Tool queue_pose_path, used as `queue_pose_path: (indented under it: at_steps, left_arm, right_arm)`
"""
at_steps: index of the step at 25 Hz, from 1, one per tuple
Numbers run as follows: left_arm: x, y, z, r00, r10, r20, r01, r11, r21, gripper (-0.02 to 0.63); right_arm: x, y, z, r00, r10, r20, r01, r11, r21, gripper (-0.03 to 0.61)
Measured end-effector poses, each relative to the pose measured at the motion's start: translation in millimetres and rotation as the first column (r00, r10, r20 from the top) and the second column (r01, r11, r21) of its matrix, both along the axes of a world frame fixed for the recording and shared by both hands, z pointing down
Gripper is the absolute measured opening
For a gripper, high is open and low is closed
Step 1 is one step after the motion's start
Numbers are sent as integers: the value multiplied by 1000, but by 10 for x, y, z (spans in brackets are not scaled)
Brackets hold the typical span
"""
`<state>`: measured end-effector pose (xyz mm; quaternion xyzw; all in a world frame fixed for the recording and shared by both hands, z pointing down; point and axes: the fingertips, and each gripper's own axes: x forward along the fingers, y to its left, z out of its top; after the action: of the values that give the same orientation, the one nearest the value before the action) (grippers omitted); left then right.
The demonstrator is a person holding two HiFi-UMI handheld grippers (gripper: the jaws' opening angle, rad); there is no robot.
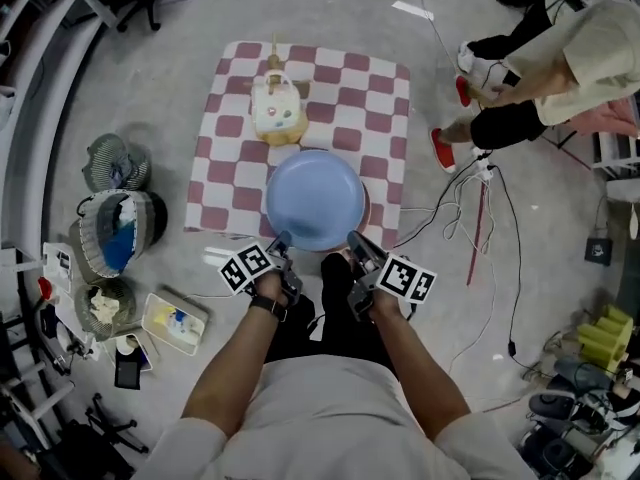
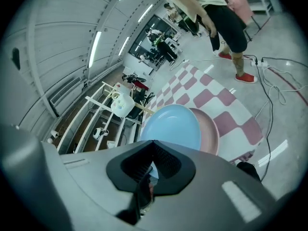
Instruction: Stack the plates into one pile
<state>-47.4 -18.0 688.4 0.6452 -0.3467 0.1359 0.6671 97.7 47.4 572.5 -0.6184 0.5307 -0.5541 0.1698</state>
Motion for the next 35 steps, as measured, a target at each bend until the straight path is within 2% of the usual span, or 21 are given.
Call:
queue_pose_path:
  at_steps: [7,11,21,25,29,35]
  left_arm:
    - [202,126,148,998,43,38,-42,999,-27,60]
    - [280,144,203,998,46,35,-44,998,-42,58]
    - [188,245,336,994,66,92,-61,996,-64,58]
    - [176,278,353,992,96,80,-91,994,-67,64]
    - [244,254,302,989,141,47,-140,990,-35,103]
    - [175,215,335,971,222,90,-221,975,-18,109]
  right_arm:
    - [267,163,118,999,40,24,-39,999,-16,11]
    - [359,135,174,999,38,35,-38,999,-18,11]
    - [320,71,262,998,12,53,-11,1000,-28,11]
    - [285,41,226,999,3,32,-3,1000,-13,11]
    - [210,45,193,1000,-11,14,11,1000,-2,11]
    - [122,53,47,1000,-18,-25,19,1000,20,11]
